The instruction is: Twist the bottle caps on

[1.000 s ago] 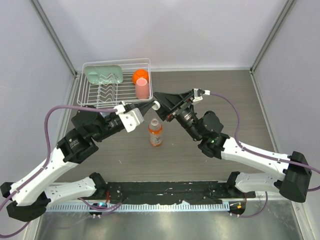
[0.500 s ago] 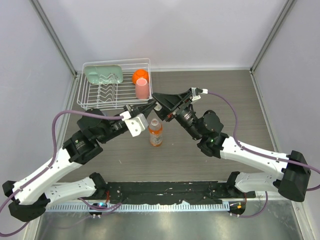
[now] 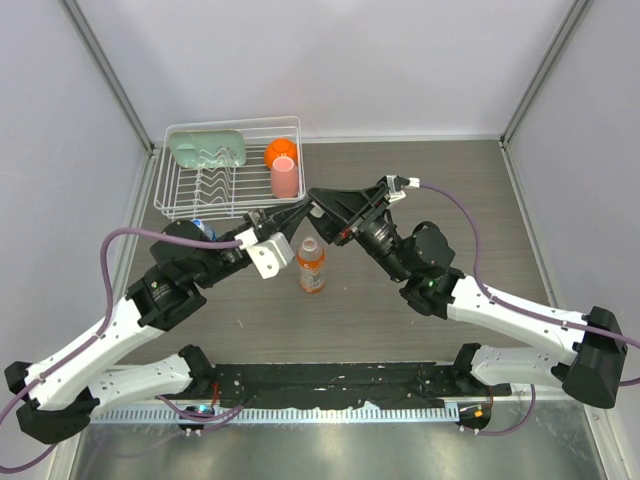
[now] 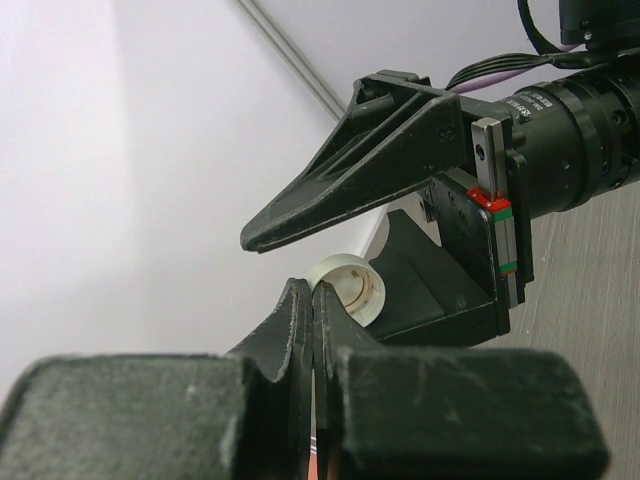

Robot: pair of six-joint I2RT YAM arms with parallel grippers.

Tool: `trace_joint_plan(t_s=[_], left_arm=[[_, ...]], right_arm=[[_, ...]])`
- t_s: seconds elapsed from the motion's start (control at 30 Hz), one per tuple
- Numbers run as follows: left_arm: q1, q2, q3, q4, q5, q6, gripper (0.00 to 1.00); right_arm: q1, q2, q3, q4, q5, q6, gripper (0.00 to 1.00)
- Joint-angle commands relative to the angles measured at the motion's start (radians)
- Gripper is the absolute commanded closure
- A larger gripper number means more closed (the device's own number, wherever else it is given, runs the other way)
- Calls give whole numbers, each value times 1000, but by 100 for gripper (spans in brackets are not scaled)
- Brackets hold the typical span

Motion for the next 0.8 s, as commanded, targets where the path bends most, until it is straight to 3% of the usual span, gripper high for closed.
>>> trace_joint_plan(t_s=[0.0,0.77], left_arm=[[3,-26,-10,36,-5,2,100],[3,-34,12,56,-24,-89,100]], right_arm=[[-16,-65,21,41,-3,-22,41],[-24,-24,108,-61,-51,-164,43]])
